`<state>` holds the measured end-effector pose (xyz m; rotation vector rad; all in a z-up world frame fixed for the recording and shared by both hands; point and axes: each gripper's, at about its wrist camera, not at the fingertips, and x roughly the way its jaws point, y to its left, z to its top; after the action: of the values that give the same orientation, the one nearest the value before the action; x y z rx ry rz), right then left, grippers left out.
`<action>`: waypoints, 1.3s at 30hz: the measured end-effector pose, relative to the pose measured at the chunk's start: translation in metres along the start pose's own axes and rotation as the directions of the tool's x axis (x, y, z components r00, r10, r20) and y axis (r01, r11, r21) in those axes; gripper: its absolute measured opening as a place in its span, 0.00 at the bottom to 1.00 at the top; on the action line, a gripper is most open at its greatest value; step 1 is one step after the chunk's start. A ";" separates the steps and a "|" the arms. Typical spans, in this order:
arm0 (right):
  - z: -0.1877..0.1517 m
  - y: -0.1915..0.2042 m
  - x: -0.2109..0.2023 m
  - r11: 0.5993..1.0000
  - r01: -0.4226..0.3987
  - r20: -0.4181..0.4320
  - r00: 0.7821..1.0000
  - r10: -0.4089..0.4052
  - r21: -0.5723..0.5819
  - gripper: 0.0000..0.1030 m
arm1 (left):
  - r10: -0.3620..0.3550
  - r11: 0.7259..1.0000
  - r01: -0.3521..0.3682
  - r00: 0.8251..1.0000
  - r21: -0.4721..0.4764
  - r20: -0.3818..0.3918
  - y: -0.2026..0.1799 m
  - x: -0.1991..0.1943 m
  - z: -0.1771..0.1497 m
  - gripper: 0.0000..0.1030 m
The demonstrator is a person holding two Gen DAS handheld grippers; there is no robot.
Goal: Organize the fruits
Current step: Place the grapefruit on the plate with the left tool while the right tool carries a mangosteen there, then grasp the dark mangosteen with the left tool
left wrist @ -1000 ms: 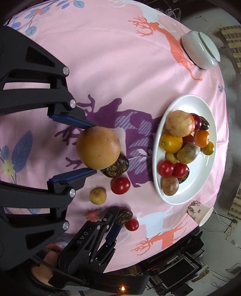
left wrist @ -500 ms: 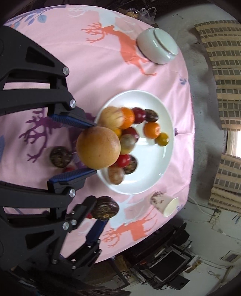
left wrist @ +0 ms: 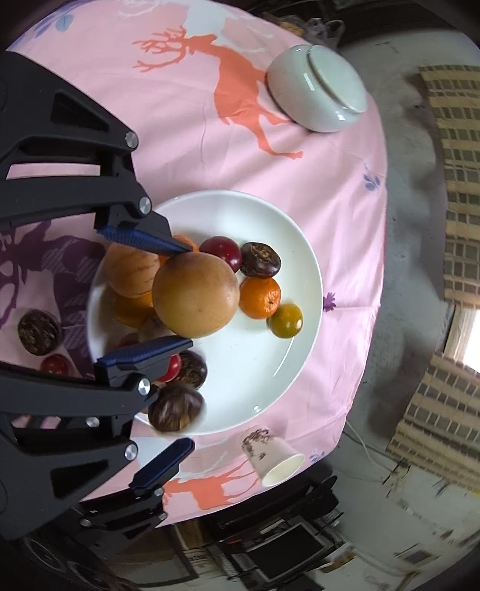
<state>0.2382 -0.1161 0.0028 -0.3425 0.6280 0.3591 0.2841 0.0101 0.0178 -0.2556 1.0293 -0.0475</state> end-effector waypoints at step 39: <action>-0.121 -0.069 -0.086 0.912 0.021 -0.258 0.962 0.094 0.409 0.60 | 0.074 0.983 -0.044 0.984 0.180 -0.160 -0.035 -0.027 -0.140 0.79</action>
<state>0.1414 -0.2466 -0.0215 0.0260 0.9625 0.2082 0.1542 -0.0460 -0.0199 -0.0599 1.1909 -0.1072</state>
